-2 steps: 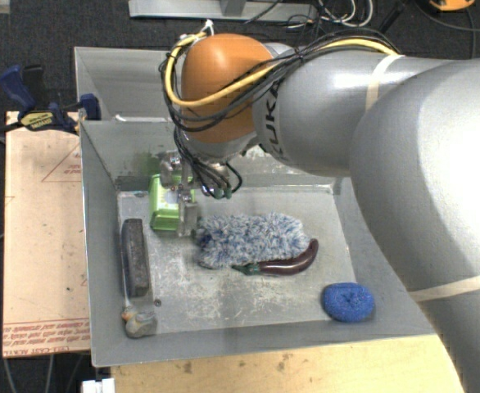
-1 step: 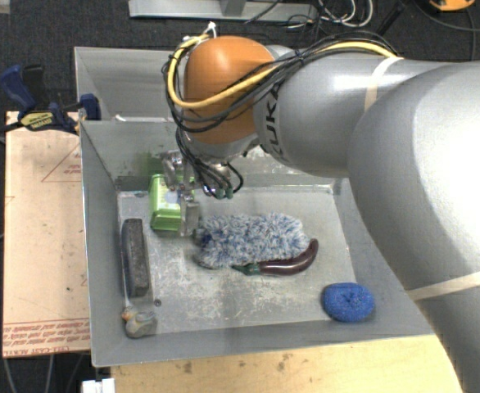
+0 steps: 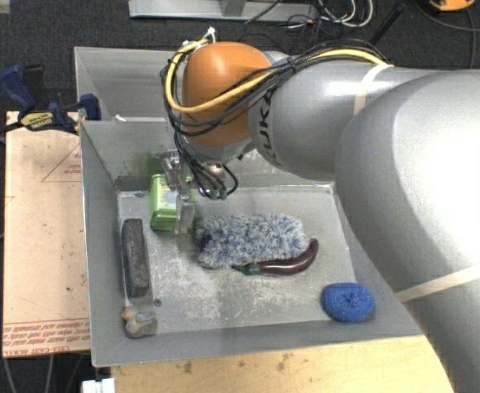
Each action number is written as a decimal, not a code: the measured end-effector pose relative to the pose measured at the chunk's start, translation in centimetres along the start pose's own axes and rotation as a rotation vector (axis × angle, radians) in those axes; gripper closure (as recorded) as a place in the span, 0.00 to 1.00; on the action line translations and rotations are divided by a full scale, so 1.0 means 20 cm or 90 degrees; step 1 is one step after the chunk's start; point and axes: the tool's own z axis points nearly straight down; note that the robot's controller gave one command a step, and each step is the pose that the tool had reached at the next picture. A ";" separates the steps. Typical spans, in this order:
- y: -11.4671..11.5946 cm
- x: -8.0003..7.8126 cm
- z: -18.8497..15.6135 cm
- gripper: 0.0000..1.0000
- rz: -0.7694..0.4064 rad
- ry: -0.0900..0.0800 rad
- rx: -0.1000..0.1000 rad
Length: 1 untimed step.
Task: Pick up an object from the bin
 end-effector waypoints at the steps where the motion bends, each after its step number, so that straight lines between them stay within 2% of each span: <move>1: -0.11 0.07 -0.06 1.00 -0.075 -0.015 0.002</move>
Offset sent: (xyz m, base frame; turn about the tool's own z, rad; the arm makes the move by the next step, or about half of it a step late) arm 0.0000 0.0000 0.0000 0.0000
